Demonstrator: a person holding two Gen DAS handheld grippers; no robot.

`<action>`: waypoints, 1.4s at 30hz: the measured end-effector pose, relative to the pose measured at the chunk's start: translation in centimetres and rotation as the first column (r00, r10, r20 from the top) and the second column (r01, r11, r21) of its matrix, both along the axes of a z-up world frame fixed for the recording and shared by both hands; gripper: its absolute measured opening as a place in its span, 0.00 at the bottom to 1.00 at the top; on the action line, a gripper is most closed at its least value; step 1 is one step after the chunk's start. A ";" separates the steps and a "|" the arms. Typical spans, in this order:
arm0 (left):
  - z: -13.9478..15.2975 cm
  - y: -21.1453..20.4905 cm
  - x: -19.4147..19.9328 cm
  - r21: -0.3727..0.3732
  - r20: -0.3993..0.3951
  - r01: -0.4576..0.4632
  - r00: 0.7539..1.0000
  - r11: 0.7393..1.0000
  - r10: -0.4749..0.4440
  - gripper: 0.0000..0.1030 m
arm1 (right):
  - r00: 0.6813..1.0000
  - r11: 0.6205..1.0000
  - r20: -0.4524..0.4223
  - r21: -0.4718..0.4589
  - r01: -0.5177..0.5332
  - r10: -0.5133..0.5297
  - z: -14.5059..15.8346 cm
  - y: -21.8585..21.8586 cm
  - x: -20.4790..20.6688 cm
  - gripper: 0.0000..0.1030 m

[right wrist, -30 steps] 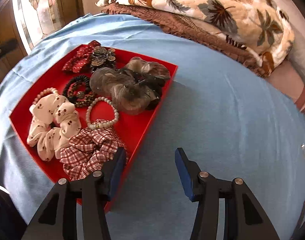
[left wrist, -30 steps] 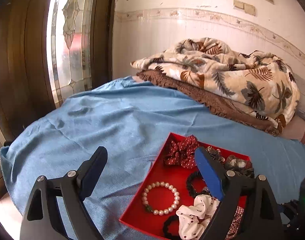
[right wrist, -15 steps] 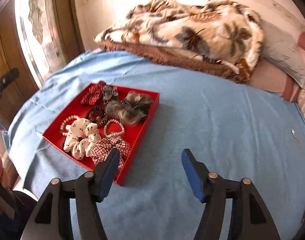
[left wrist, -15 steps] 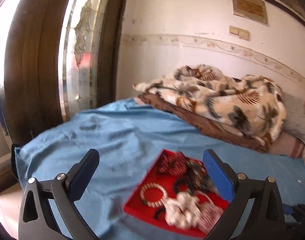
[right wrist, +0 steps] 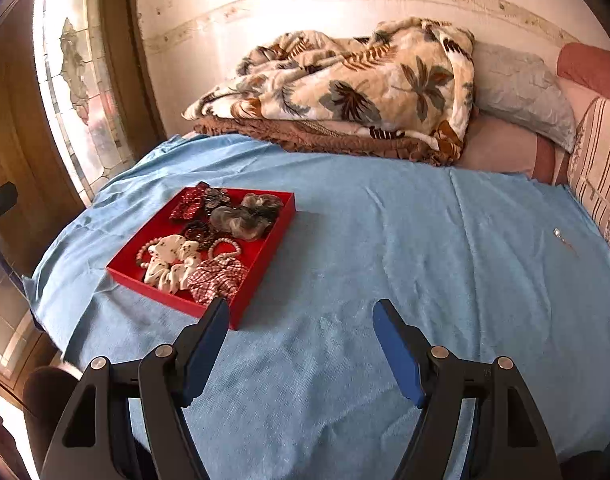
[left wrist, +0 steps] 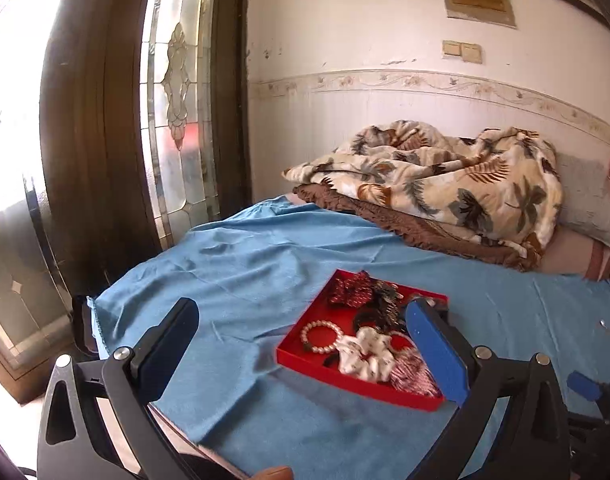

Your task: Organize jewelry

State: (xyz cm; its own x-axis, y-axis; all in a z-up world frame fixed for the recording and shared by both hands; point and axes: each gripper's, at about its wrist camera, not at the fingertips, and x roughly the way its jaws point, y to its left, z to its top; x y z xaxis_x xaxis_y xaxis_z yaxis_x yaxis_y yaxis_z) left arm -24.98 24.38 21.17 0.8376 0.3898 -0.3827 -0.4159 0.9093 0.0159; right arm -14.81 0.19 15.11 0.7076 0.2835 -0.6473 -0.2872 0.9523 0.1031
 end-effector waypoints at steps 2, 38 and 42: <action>-0.3 -0.6 -0.4 -0.028 -0.023 0.026 0.999 0.999 -0.027 1.00 | 1.000 1.000 0.027 -0.008 -0.011 0.011 0.4 0.1 -0.8 0.79; -4.5 -1.9 1.1 -0.132 -0.232 0.079 0.967 0.988 -0.108 1.00 | 0.999 0.996 0.044 -0.088 -0.014 0.018 -0.6 0.8 -2.7 0.88; -4.9 -2.0 1.4 -0.141 -0.245 0.083 0.963 0.987 -0.116 1.00 | 0.999 0.996 0.038 -0.089 -0.018 0.021 -0.8 0.8 -2.6 0.89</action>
State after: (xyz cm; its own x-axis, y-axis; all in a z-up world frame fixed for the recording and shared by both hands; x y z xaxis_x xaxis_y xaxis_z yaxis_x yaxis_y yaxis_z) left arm -23.55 22.40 16.29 0.7402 0.2433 -0.6268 -0.3206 0.9472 -0.0109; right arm -17.46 0.99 14.28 0.7272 0.2404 -0.6429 -0.3081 0.9513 0.0072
